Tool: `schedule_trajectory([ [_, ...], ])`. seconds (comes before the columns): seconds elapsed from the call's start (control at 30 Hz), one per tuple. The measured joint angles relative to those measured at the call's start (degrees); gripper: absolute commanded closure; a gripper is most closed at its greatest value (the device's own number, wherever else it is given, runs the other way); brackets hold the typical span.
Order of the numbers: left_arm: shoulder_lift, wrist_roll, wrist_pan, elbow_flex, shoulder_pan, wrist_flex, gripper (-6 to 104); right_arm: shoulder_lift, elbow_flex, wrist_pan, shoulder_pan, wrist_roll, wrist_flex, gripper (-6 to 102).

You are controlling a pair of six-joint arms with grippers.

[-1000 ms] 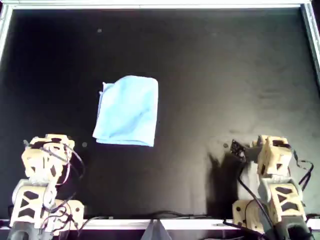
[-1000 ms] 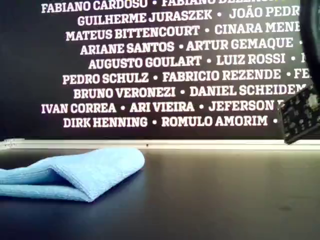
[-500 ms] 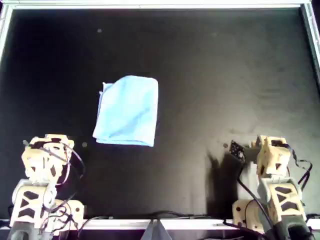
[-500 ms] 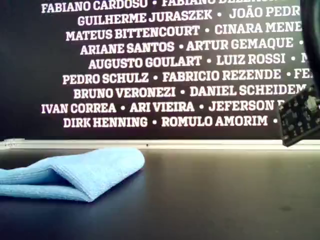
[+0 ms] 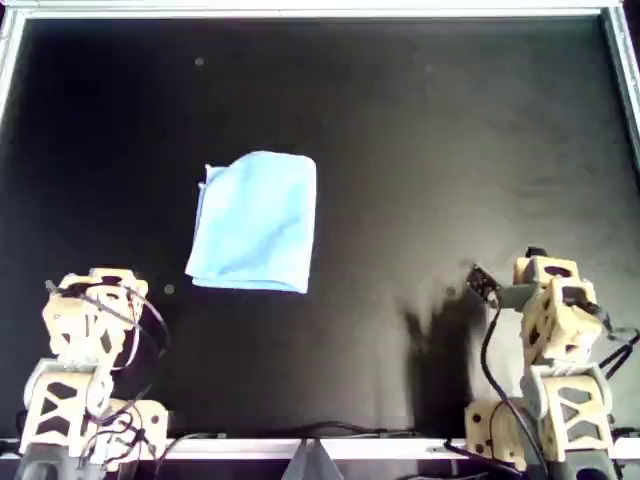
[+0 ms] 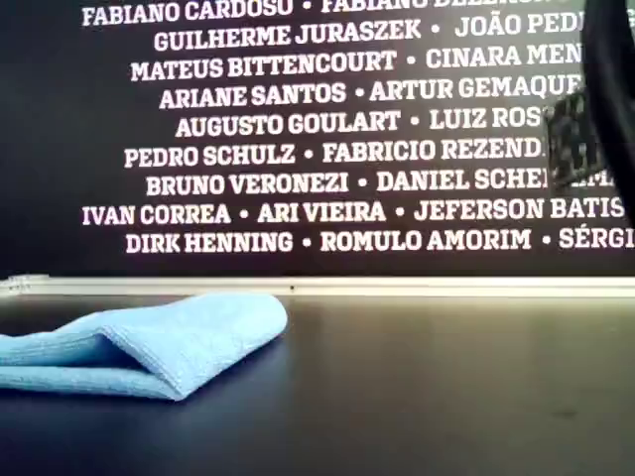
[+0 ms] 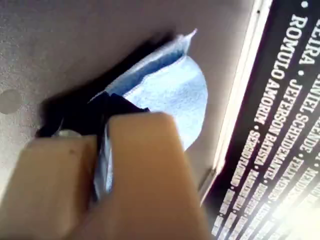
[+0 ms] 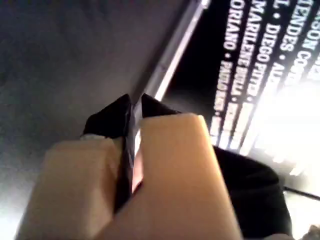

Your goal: Fold a cloth

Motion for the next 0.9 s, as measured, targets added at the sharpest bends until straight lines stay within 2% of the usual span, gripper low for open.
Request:
schedule_trajectory([
  [0.9, 0.00, 0.00, 0.00, 0.00, 0.00, 0.00, 99, 2.99, 0.00, 0.00, -0.70, 0.00, 0.00, 91],
])
